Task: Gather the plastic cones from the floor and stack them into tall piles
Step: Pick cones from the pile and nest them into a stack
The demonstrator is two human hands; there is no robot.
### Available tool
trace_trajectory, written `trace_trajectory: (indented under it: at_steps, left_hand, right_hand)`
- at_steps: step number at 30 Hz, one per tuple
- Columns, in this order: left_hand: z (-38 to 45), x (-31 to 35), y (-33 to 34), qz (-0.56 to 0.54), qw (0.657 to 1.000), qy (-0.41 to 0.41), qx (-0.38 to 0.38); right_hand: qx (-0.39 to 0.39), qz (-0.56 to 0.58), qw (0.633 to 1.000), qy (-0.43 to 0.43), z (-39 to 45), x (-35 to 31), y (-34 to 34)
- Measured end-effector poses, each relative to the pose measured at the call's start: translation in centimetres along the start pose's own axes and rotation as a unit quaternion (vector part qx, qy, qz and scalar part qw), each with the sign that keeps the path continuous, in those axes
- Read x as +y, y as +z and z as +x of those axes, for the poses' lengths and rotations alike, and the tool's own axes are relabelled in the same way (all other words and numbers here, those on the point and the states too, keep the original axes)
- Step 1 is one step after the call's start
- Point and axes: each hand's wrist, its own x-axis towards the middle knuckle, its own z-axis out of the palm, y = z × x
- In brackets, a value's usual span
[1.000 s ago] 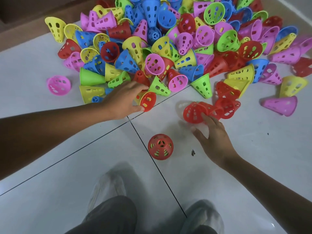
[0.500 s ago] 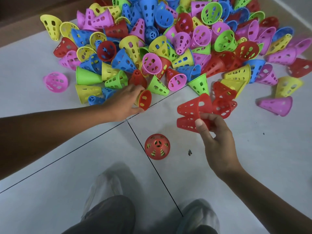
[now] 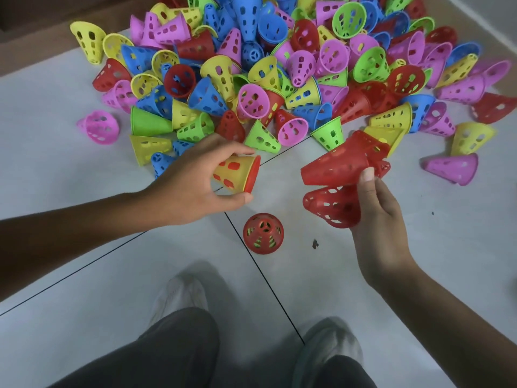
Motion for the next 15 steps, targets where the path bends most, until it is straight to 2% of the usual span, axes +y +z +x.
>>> trace_trajectory:
  at_steps: [4, 9, 15]
  left_hand:
    - [-1.0, 1.9, -1.2, 0.009, 0.999, 0.039, -0.013]
    - [-1.5, 3.6, -0.1, 0.107, 0.986, 0.111, -0.062]
    - [-1.6, 4.0, 2.0, 0.106, 0.986, 0.093, -0.093]
  right_hand:
    - [0.038, 0.04, 0.997, 0.044, -0.4, -0.5, 0.3]
    - [0.06, 0.075, 0.992, 0.08, -1.3, -1.3, 0.8]
    - [0.064, 0.132, 0.982, 0.117, -2.4, -1.5, 1.4]
